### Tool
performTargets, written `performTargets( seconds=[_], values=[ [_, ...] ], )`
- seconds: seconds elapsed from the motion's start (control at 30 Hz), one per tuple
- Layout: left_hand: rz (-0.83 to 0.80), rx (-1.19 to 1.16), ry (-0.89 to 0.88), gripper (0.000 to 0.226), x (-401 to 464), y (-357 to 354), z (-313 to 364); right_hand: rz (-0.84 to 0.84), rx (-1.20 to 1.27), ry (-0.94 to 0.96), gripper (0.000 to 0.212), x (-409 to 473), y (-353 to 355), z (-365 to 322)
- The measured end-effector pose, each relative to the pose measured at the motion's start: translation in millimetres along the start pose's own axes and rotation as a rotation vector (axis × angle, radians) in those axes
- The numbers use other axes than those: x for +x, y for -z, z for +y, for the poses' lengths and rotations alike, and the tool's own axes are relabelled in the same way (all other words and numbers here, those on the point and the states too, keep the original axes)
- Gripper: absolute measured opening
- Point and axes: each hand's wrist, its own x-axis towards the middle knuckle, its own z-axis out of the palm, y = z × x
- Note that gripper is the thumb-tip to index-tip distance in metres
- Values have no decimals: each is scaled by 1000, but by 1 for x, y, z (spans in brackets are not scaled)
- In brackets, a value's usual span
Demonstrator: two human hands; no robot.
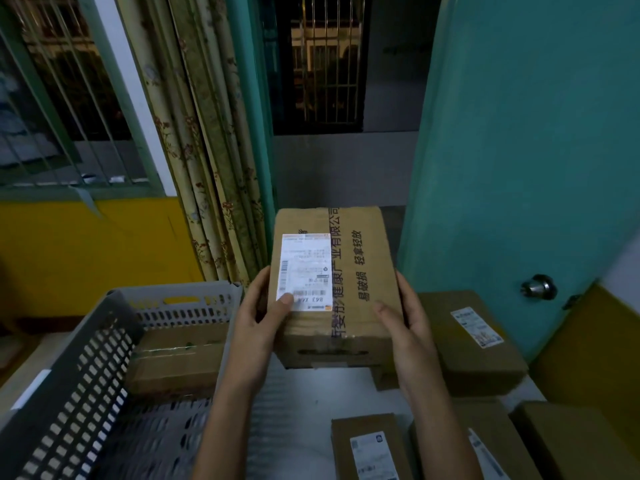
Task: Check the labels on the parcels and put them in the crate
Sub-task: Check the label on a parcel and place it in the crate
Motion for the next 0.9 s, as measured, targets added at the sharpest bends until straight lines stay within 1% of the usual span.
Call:
performTargets(
  seconds=[0.1, 0.13, 0.17, 0.2, 0.23, 0.3, 0.33, 0.37, 0.43, 0.5, 0.57, 0.63, 0.67, 0.7, 0.77, 0.83, 0.9],
  values=[
    [-197, 114, -34, 99, -6, 3, 2, 113, 25, 44, 40, 2, 0, -2],
    [-239, 159, -38, 105, -7, 4, 2, 115, 24, 48, 39, 2, 1, -5],
    [-264, 191, -32, 110, -7, 4, 1, 95, 20, 47, 43, 1, 2, -6],
    [-271, 210, -27, 112, -6, 3, 2, 54, 17, 34, 51, 0, 6, -7],
    [-255, 217, -31, 113, -6, 4, 2, -9, 8, 12, 64, -1, 10, -8],
    [-156, 180, -43, 105, -4, 5, 2, -155, -65, -54, 88, -3, 16, -9],
    [-92, 164, -41, 98, -2, 4, 3, -195, -110, -74, 96, -4, 17, -9],
    [-33, 167, -39, 93, -1, 3, 3, -192, -155, -75, 100, -6, 17, -8],
    [34, 215, -56, 89, 1, 1, 1, -127, -192, -52, 97, -8, 13, -5],
    [51, 236, -74, 83, 1, 2, 0, -79, -165, -28, 94, -9, 9, -3],
    [-16, 222, -75, 85, -2, 1, -2, -6, -126, -11, 88, -9, 7, -3],
    [-127, 222, -69, 100, -5, -2, -4, 86, -97, 16, 68, -7, 6, -4],
    [-151, 226, -72, 106, -6, -3, -6, 108, -103, 22, 61, -6, 5, -7],
    [-151, 223, -75, 107, -8, -4, -8, 108, -119, 16, 59, -6, 5, -8],
    [-109, 177, -76, 96, -10, -6, -9, 49, -159, -22, 63, -6, 7, -9],
    [-68, 132, -69, 87, -11, -7, -8, -36, -183, -59, 77, -7, 10, -7],
    [-68, 122, -75, 81, -11, -7, -5, -88, -198, -70, 87, -9, 13, -2]
  ],
)
